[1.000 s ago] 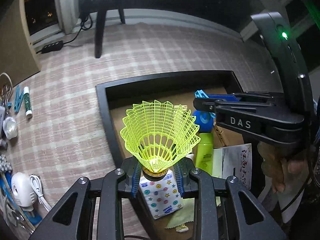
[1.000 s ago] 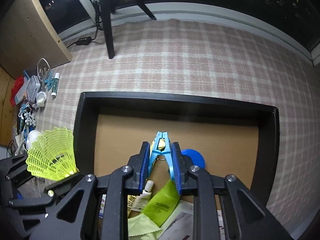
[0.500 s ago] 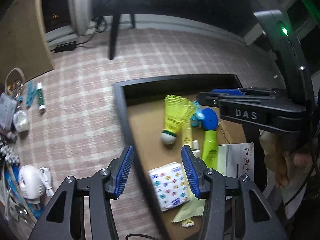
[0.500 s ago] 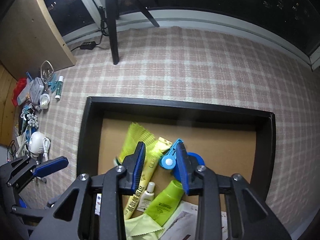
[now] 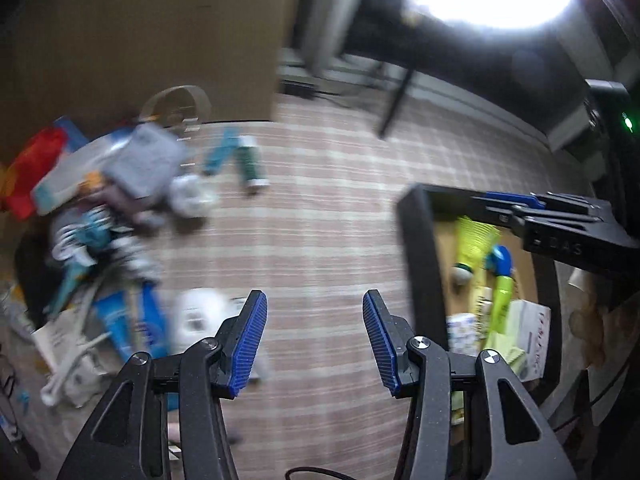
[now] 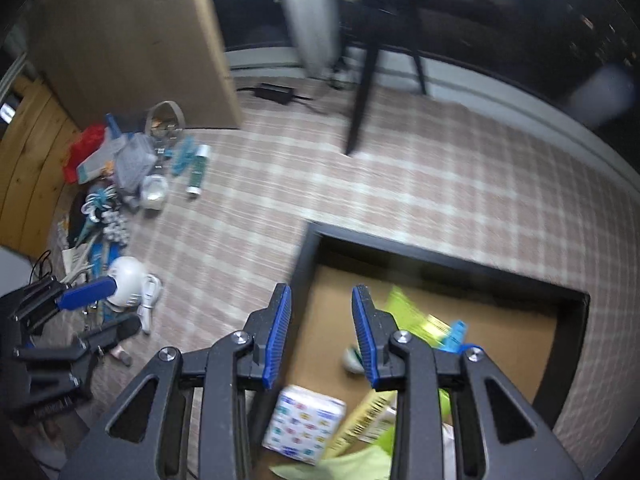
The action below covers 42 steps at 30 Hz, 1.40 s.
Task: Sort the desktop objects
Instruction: 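Carry the blue clothespin and yellow shuttlecock into the tray and open both grippers, then grasp the white USB cable with right gripper while left grasps white charger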
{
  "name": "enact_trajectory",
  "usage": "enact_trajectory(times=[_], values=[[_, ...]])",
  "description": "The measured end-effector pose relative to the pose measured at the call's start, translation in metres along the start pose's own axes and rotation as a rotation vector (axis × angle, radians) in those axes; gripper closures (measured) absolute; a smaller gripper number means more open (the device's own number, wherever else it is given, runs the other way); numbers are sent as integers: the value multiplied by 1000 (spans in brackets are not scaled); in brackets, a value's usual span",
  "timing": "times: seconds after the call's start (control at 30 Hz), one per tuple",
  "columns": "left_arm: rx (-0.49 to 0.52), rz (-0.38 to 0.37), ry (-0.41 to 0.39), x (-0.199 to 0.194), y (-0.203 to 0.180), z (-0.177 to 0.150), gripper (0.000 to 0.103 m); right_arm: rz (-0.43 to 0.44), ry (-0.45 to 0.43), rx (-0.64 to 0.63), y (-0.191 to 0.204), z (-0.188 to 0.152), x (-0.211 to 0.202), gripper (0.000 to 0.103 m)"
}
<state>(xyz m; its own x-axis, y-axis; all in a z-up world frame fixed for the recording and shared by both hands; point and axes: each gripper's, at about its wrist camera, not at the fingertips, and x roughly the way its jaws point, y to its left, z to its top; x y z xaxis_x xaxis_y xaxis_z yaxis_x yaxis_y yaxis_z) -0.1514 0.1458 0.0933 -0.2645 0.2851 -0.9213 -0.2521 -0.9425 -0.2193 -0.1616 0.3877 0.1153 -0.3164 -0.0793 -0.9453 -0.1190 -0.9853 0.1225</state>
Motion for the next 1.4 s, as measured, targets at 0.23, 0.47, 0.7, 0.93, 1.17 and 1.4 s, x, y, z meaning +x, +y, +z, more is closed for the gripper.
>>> enact_trajectory(times=[0.23,0.47,0.7,0.93,1.17,1.4], values=[[-129,62,-34,-23,91,-10,56,53,3,-94,66,20,10,72],[-219,127,-11,-30,168,-36,56,111,46,-200,134,22,30,72],[-280,137,23,-25,206,-71,56,142,112,-315,184,3,49,59],[-263,113,36,-19,199,-81,56,128,146,-311,195,-6,65,59],[-148,47,38,-6,142,-66,56,133,166,-190,176,-11,80,70],[-113,-9,51,9,109,-38,56,165,203,-159,175,-33,101,72]])
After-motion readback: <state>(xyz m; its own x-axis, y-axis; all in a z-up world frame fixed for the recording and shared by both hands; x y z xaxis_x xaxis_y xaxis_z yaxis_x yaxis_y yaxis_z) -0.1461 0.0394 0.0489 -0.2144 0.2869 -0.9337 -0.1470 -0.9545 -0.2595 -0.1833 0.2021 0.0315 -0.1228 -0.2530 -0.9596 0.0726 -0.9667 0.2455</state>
